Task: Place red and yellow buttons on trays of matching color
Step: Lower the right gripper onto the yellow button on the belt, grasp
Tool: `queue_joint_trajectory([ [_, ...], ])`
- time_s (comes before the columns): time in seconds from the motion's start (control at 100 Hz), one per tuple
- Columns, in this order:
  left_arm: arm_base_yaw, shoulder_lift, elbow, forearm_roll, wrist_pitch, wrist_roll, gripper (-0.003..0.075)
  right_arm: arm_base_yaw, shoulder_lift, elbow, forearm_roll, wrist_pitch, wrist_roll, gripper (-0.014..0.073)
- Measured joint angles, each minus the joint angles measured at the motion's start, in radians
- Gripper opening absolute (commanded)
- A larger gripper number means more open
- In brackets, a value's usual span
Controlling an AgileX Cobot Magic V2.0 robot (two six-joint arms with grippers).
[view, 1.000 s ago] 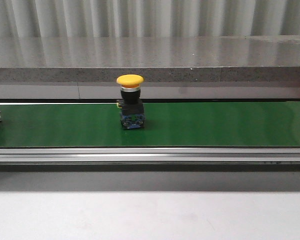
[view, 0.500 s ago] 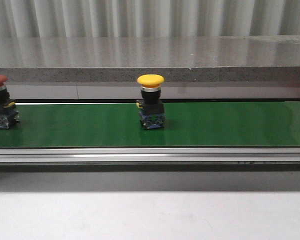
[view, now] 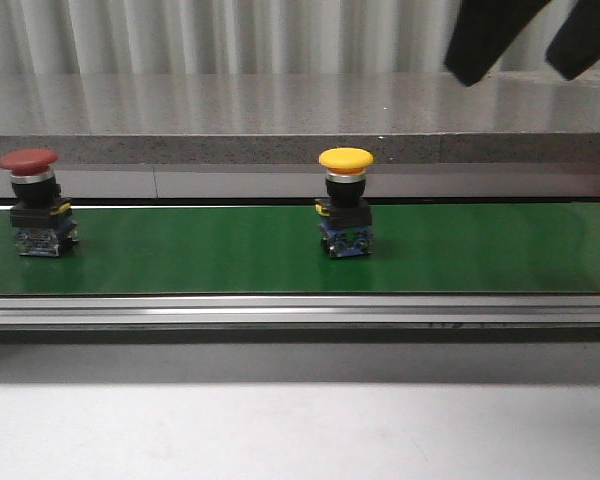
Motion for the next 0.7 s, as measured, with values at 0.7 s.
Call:
queue_joint_trajectory([
  [0.7,0.000,0.000,0.000,0.000,0.000,0.000,-0.0020,0.029,0.486,-0.311,0.003,0.083,-0.016,0.0414],
])
